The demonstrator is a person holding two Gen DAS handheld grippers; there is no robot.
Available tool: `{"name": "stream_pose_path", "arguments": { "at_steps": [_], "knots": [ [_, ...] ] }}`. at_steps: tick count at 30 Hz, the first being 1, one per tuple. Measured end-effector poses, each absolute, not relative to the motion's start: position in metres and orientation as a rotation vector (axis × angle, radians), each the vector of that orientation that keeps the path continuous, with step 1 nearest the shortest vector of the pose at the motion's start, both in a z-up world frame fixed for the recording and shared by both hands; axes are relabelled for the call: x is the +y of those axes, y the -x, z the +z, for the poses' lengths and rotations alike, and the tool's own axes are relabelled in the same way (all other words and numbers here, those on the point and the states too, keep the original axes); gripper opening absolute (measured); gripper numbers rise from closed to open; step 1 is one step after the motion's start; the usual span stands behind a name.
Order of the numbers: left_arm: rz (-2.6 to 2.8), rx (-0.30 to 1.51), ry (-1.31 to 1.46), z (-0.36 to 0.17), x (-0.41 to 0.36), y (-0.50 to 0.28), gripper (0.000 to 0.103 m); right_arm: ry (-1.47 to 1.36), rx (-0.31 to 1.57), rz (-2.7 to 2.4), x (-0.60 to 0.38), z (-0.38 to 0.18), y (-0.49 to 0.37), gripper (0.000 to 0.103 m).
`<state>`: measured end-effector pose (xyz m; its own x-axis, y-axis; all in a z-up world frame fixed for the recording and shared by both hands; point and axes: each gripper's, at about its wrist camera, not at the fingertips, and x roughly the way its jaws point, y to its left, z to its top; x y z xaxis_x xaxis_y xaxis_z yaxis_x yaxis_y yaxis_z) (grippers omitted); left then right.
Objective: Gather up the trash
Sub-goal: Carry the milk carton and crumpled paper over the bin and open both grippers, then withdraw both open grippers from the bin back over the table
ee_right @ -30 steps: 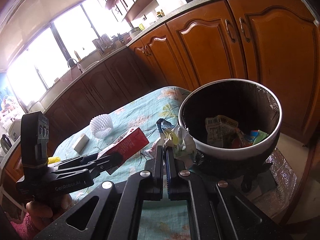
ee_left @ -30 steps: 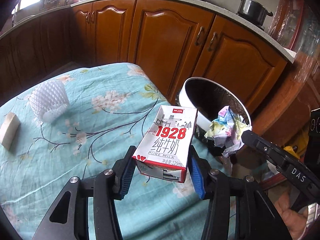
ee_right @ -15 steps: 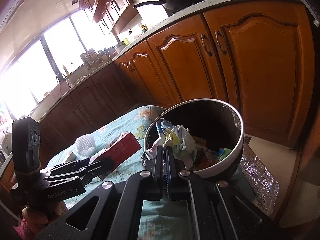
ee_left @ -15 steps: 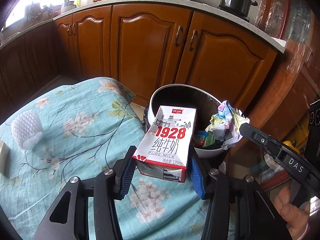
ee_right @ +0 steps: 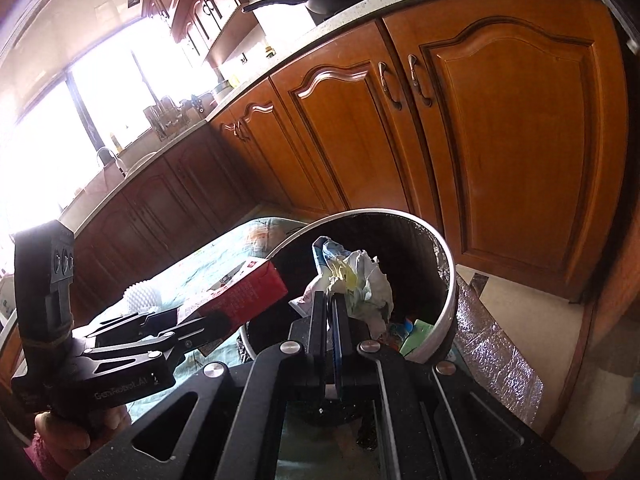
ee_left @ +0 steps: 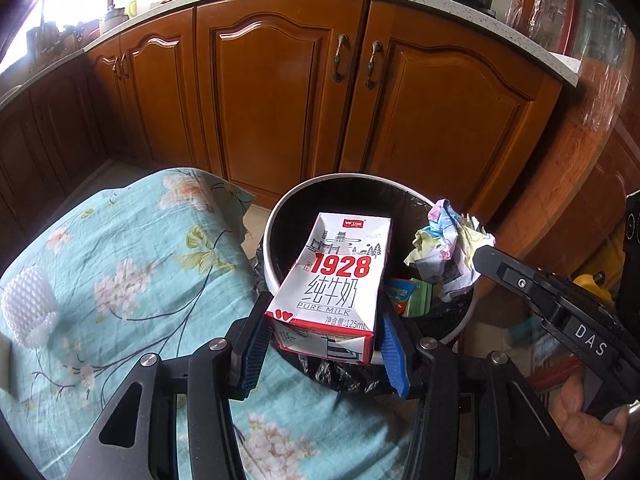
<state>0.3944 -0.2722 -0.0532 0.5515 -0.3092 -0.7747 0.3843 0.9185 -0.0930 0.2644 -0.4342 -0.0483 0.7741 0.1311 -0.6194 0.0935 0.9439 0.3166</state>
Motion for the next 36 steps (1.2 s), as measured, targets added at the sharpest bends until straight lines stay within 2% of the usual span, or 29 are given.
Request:
{"name": "stream_pose_path", "arguments": {
  "at_steps": [10,11,13,14,16,20,24,28,31,36],
  "knots": [
    [-0.424,0.924,-0.128,-0.066,-0.293,-0.417,0.049,-0.331,0.755,0.011,-0.446,-0.059,-0.286,0.002],
    [-0.431,0.930,-0.130,-0.067,-0.294,-0.418,0.049,-0.335,0.761,0.014,-0.447,-0.060,-0.288,0.008],
    [-0.427,0.938,-0.135,-0.069,-0.296,-0.421,0.055,-0.333,0.775,0.009,-0.449,-0.063,-0.291,0.010],
    [-0.428,0.936,-0.130,-0.068,-0.296,-0.421,0.058,-0.337,0.778,0.002,-0.451,-0.064,-0.291,0.020],
    [-0.423,0.931,-0.122,-0.067,-0.293,-0.420,0.061,-0.359,0.769,0.001,-0.455,-0.064,-0.289,0.033],
    [-0.416,0.931,-0.078,-0.065,-0.278,-0.415,0.064,-0.379,0.745,-0.002,-0.458,-0.061,-0.280,0.040],
    [-0.406,0.928,-0.010,-0.064,-0.255,-0.404,0.064,-0.390,0.724,0.009,-0.453,-0.055,-0.272,0.052],
    [-0.368,0.911,0.049,-0.063,-0.225,-0.387,0.068,-0.399,0.695,0.041,-0.438,-0.047,-0.264,0.071],
    [-0.326,0.901,0.091,-0.062,-0.197,-0.370,0.070,-0.386,0.683,0.076,-0.419,-0.043,-0.258,0.078],
    [-0.241,0.896,0.128,-0.063,-0.150,-0.343,0.071,-0.358,0.679,0.153,-0.377,-0.039,-0.256,0.084]
  ]
}}
